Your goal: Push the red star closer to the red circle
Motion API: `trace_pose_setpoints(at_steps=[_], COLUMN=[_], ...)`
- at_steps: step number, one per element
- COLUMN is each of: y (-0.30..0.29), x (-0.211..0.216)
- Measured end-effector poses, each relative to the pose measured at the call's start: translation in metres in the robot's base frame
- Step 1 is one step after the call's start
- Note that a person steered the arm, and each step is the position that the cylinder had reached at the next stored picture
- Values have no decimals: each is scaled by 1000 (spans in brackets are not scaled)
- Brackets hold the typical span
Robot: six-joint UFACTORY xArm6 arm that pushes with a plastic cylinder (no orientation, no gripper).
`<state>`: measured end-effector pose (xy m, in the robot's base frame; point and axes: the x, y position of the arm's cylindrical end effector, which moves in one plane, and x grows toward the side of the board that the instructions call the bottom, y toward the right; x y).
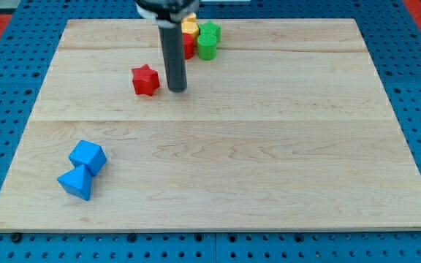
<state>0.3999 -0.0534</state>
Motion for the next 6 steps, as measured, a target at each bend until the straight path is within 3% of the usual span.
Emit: trace_pose_setpoints(at_steps=[1,2,3,6], y=[-61,-130,-126,-56], x=[18,-12,-34,-21])
